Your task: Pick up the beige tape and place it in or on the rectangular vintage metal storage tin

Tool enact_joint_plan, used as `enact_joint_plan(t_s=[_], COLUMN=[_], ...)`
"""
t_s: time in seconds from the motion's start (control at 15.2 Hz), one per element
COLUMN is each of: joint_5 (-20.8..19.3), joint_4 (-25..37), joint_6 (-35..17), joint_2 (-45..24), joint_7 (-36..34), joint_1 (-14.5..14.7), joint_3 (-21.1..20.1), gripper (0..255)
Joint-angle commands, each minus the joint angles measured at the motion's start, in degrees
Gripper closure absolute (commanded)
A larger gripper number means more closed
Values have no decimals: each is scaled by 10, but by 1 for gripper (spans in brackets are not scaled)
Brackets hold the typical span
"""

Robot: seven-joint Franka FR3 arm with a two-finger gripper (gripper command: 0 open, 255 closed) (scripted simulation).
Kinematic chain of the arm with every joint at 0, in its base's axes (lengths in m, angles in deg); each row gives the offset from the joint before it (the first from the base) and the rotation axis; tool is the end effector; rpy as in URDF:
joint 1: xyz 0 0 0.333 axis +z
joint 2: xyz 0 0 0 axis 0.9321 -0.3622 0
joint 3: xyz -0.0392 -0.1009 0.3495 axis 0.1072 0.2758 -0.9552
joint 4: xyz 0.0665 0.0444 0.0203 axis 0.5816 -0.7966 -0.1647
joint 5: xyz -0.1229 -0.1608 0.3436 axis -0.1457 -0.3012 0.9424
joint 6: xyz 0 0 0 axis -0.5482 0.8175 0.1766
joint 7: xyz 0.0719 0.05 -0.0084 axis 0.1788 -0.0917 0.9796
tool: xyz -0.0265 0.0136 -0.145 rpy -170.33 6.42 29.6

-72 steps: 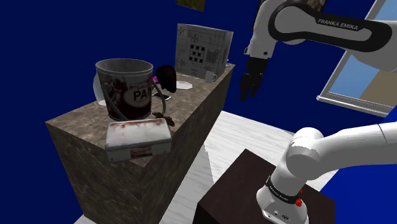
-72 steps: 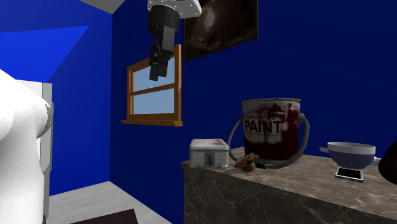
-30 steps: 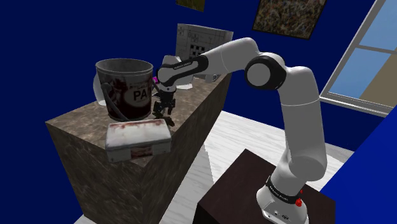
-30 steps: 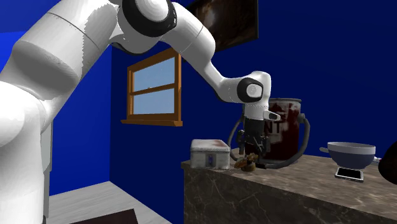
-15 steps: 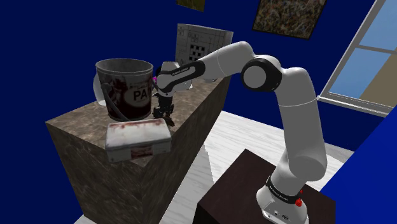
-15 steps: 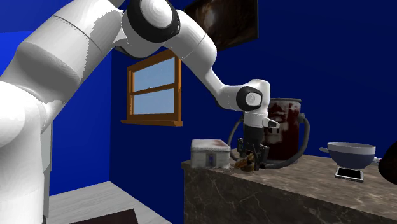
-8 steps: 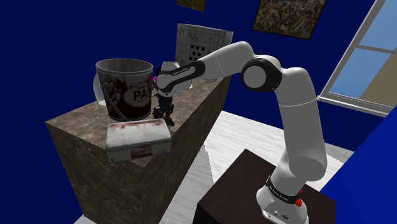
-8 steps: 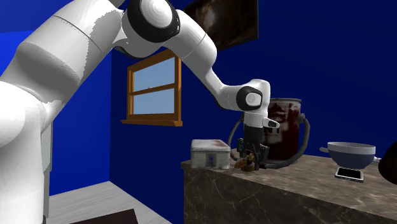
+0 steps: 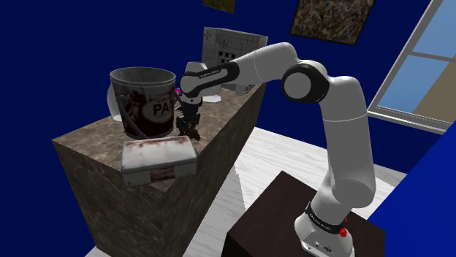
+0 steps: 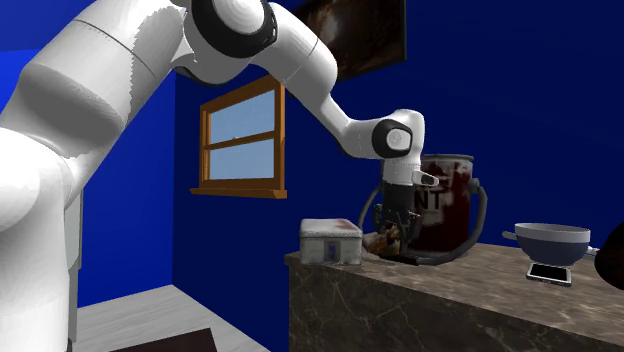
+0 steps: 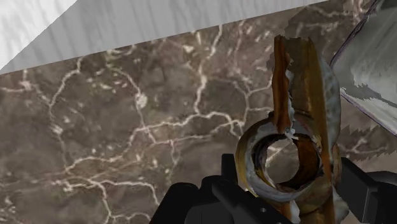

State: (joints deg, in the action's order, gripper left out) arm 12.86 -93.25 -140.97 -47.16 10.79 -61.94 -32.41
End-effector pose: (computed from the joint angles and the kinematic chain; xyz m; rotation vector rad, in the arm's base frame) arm 0.7112 0.0857 0.3327 -2.9904 -0.1540 0.0477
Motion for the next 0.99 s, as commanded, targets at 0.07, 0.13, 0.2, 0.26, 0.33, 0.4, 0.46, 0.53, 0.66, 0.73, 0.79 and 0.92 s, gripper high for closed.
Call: enact_joint_plan(t_s=[0.07,0.13,0.2,0.26,0.33,0.4,0.46,0.53,0.66,0.73,0.79,0.92], joint_5=[-2,-2,-3,-3,-4,-4,-5,-5,-6,-7,-7,-8], joint_4=[9,12,16,20,23,27,31,36,45,49,54,65], joint_6=[18,24,31,37,43,50,56,62,76,82,89,102], joint_2=[9,12,15,18,20,23,25,27,32,34,35,39], joint_7=[-3,-4,-5,-6,-7,-8,-9,-10,-12,-13,-14,-16], joint_1=[0,0,0,0,0,0,0,0,0,0,-1,-1], joint_3=[1,1,1,1,1,2,2,2,2,2,2,3], gripper=[255,255,255,255,255,255,255,255,255,255,255,255])
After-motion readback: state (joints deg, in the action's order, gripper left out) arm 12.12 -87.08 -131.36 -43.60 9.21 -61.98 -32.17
